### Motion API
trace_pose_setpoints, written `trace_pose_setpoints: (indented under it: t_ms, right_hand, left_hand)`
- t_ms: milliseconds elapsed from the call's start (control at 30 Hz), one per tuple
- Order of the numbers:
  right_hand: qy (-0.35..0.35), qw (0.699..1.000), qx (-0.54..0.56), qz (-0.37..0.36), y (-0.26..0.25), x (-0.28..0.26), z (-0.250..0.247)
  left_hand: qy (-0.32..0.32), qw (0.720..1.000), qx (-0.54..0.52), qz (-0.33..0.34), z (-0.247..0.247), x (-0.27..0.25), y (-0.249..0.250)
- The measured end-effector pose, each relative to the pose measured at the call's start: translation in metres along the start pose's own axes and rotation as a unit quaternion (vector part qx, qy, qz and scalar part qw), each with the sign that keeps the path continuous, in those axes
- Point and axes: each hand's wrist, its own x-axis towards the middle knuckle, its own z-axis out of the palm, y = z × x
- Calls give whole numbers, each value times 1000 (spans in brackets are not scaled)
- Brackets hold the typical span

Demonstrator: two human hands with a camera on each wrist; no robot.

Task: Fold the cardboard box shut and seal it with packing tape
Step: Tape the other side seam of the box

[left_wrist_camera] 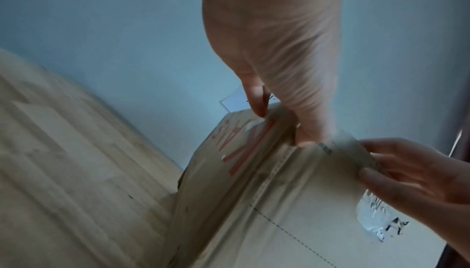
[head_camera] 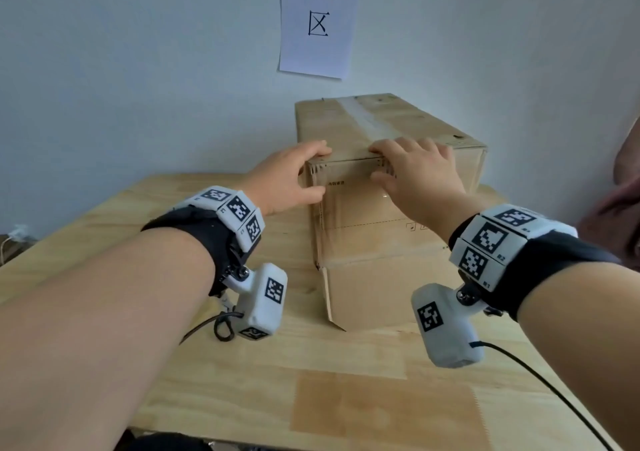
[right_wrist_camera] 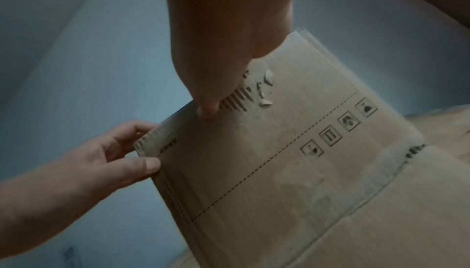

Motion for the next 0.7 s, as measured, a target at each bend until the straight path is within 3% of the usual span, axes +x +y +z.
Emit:
trace_pose_setpoints:
  t_ms: [200, 567, 633, 700]
  right_hand:
    - [31, 999, -15, 18, -20, 16, 5]
    - [82, 995, -38, 31, -48, 13, 39]
    - [95, 995, -24, 14, -54, 4, 49]
    - [112, 992, 3, -54, -65, -8, 58]
  left_hand:
    - [73, 997, 3, -29, 7, -2, -10]
    - [48, 996, -28, -70, 11, -3, -21]
    - [51, 996, -42, -53, 11, -9, -25]
    - [67, 994, -80, -37, 11, -19, -30]
